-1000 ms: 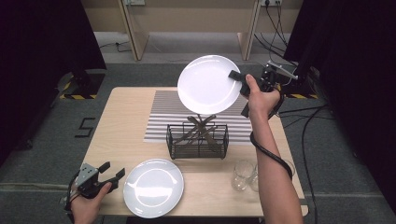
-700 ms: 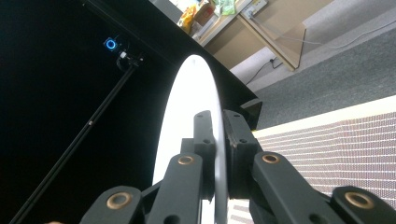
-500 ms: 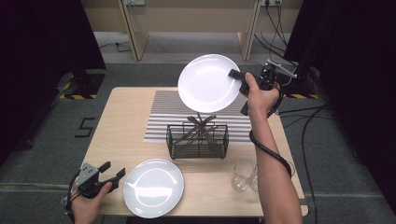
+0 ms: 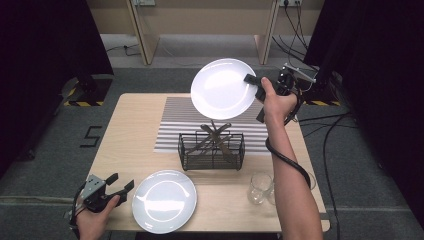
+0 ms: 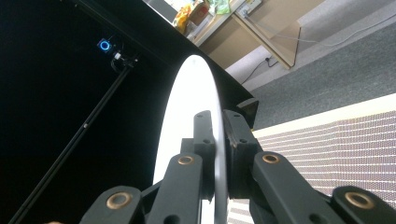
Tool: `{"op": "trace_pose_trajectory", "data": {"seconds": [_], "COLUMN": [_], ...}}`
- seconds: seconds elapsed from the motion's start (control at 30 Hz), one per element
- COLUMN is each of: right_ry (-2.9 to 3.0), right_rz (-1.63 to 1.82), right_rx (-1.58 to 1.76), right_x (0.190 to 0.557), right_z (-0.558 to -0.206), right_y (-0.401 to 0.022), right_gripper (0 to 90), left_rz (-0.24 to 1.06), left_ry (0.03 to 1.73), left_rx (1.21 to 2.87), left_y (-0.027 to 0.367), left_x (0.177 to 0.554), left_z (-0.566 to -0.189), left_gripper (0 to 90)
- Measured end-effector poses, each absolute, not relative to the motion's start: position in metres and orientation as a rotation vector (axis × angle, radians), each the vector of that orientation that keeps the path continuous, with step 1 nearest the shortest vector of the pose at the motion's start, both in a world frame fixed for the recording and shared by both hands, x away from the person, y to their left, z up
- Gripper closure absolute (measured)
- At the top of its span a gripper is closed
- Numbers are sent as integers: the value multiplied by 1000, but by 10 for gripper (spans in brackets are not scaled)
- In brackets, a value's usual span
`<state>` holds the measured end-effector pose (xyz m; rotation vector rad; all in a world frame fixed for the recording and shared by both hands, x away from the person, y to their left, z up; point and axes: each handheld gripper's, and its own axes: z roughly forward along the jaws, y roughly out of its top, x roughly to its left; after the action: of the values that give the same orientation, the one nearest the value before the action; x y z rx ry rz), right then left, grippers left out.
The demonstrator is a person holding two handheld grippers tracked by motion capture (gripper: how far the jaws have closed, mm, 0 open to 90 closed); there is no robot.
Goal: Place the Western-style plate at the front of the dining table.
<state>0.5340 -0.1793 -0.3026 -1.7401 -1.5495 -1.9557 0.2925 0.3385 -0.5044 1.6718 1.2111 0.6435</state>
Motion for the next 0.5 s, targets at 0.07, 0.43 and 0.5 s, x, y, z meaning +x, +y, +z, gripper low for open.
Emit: {"op": "trace_pose_trajectory", "data": {"seconds": [0.07,0.43,0.5], "right_ry": [-1543,-1547,-1543], "right_rz": [-1956,-1940,-1938], "right_rx": [-1743,-1763,-1766], "right_x": [535,541,542], "right_z": [-303,-308,-310], "right_y": [-179,-177,-177], "right_gripper": [850,849,849], "left_rz": [643,639,639], "left_ry": [1211,1210,1208], "left_rx": [1672,1675,1674], "left_y": [338,338,338], "left_x": [293,293,293], "left_z": [-504,-505,-505], "left_gripper": [278,278,279]}}
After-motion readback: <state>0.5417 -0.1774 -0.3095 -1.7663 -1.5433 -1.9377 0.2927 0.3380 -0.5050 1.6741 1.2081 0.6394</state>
